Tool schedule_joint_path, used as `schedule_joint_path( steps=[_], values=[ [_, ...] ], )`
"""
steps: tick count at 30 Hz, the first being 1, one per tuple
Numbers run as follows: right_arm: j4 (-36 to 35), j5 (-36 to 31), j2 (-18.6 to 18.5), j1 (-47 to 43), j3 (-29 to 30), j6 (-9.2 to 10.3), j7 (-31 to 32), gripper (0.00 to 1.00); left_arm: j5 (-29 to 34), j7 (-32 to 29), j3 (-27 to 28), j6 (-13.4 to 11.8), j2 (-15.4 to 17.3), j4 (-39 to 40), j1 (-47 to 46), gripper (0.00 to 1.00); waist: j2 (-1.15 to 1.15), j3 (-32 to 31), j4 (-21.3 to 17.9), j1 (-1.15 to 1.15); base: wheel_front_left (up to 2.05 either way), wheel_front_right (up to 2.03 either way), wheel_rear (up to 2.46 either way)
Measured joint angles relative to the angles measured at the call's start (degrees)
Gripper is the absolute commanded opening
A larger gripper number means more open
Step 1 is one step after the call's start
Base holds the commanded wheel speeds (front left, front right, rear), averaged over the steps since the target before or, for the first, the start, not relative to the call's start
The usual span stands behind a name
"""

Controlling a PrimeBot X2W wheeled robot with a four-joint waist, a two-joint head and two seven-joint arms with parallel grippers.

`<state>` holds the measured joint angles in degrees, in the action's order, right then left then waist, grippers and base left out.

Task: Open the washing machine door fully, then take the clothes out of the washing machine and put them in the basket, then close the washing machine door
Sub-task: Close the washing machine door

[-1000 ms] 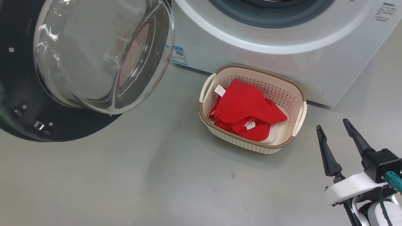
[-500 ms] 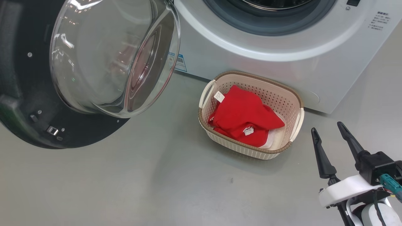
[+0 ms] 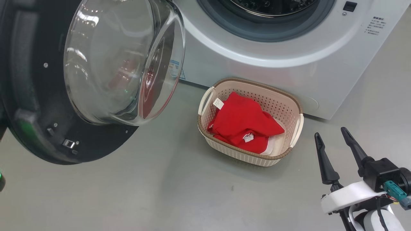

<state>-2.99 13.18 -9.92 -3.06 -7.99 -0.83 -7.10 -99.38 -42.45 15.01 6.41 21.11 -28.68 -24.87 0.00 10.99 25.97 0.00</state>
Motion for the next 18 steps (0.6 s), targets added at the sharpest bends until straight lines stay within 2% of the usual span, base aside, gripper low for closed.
schedule_joint_path(
  steps=[12,18],
  values=[
    [1.77,0.83,1.72,-0.02,-0.98,0.08,-1.43,1.00,-1.51,-4.46,-0.87,0.44,-1.07,6.37,4.07,0.00,0.00,-1.25,-1.97,0.00,0.00,0.00,0.00],
    [2.86,0.94,2.67,-0.02,-1.37,0.34,-2.41,1.00,-2.07,-6.12,-2.15,0.45,-3.47,10.44,5.94,0.00,0.00,-1.84,-3.50,0.00,0.00,0.00,0.00]
  ],
)
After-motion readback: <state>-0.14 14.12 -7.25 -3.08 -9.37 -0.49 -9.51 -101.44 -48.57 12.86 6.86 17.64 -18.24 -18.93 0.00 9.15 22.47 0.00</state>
